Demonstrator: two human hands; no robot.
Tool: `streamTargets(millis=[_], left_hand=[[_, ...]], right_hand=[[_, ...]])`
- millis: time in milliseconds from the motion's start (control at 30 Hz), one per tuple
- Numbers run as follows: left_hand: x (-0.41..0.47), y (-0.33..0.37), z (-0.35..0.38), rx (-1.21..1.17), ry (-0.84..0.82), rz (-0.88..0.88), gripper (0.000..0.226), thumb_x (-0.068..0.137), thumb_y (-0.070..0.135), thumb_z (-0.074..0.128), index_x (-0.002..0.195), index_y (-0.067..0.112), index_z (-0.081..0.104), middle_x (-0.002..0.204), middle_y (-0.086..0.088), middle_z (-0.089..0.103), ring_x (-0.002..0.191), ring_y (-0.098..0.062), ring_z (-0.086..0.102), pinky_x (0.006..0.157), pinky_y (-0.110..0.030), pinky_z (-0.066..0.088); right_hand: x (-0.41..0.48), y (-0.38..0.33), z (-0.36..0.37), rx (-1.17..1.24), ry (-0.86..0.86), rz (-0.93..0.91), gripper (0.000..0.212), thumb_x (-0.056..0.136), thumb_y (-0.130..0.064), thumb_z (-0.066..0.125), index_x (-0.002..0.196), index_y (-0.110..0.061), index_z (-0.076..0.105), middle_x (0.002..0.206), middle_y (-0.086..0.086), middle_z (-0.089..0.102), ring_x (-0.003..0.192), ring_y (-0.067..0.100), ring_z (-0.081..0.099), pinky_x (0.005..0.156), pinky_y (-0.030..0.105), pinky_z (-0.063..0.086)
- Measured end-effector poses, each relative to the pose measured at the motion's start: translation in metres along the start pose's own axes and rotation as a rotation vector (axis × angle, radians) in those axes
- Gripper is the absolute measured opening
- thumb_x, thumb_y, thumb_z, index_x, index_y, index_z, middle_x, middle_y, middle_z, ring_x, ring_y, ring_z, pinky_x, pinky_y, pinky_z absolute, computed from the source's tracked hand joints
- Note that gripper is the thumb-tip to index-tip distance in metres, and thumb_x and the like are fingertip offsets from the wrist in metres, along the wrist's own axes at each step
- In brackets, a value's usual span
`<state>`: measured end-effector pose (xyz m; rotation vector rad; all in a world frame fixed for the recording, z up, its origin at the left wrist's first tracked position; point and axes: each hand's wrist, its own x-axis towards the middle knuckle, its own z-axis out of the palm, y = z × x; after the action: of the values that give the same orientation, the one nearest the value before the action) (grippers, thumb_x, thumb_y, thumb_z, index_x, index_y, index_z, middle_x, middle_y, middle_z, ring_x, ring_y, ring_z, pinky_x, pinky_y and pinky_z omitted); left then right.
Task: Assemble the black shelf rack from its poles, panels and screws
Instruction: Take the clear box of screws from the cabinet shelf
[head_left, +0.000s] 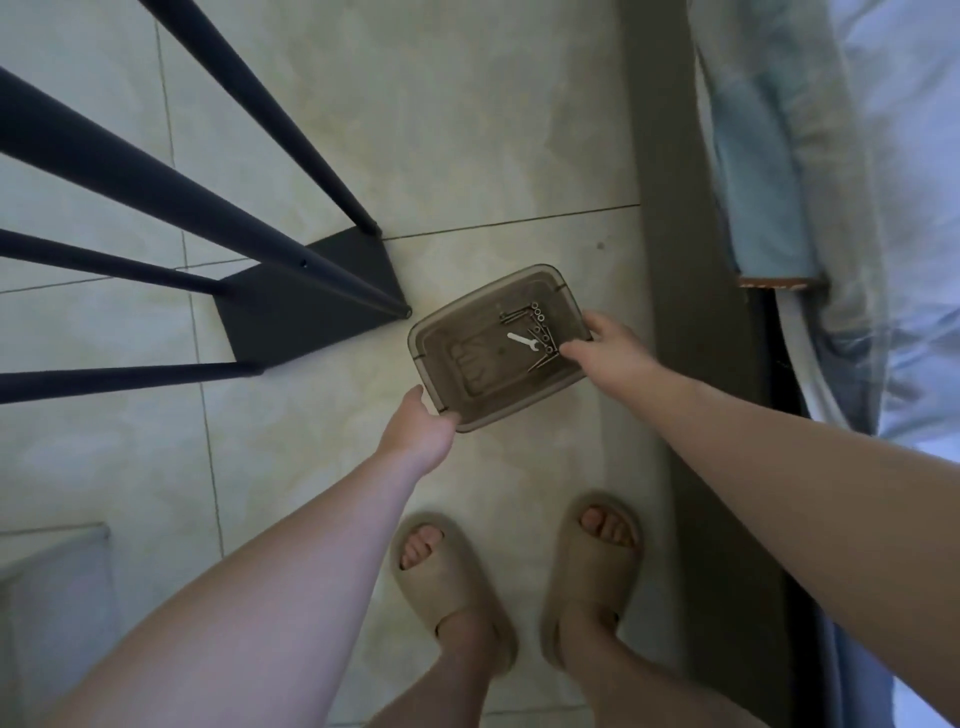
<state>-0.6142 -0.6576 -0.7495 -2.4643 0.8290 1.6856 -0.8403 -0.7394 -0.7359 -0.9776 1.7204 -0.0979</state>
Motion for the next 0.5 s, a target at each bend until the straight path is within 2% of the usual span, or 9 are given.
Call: streamTargets(millis=[100,167,233,333,500], left_hand=[[-0.06,0.004,-0.014,0.098,-0.038,0.022,0.081,0.095,0.039,0.061,0.16,0.019,0.017,0.161,-0.009,0.032,0.144,-0.03,0.037,0.112,-0.034,0.035],[-0.11,0.008,-0.027,0.249,-0.016,0.082,0.08,0.095,0.042,0.058,0.16,0.021,0.016,0.164,-0.005,0.027,0.148,-0.028,0.029,0.115,-0.038,0.031],[-0.164,0.016,-0.043,0.408,0.039,0.17,0.079,0.095,0.047,0.054,0.159,0.022,0.015,0.166,-0.002,0.02,0.151,-0.026,0.017,0.118,-0.044,0.029],[-0.248,0.03,-0.067,0.516,0.087,0.259,0.077,0.095,0.054,0.049,0.159,0.025,0.016,0.168,-0.001,0.01,0.154,-0.027,0.004,0.119,-0.047,0.023],[-0.381,0.041,-0.104,0.487,0.206,0.353,0.076,0.096,0.059,0.043,0.158,0.027,0.013,0.169,-0.002,0.008,0.154,-0.029,-0.001,0.123,-0.048,0.014]], right_hand=[[-0.049,-0.013,-0.016,-0.086,-0.036,0.005,0.047,0.095,-0.024,0.062,0.142,-0.025,0.055,0.118,0.001,0.064,0.096,0.018,0.057,0.074,0.022,0.04],[-0.09,-0.024,-0.033,-0.285,-0.084,-0.013,0.061,0.097,-0.032,0.057,0.154,-0.025,0.039,0.146,0.004,0.052,0.124,0.026,0.052,0.095,0.027,0.041],[-0.136,-0.04,-0.052,-0.517,-0.117,-0.066,0.067,0.099,-0.036,0.051,0.16,-0.026,0.025,0.164,0.001,0.03,0.149,0.026,0.028,0.116,0.044,0.03],[-0.213,-0.072,-0.082,-0.673,-0.122,-0.184,0.067,0.101,-0.038,0.047,0.161,-0.026,0.019,0.168,-0.005,0.017,0.155,0.022,0.01,0.121,0.051,0.019],[-0.333,-0.133,-0.129,-0.671,-0.09,-0.342,0.069,0.101,-0.039,0.049,0.161,-0.03,0.018,0.169,-0.008,0.014,0.156,0.018,0.004,0.123,0.048,0.013]])
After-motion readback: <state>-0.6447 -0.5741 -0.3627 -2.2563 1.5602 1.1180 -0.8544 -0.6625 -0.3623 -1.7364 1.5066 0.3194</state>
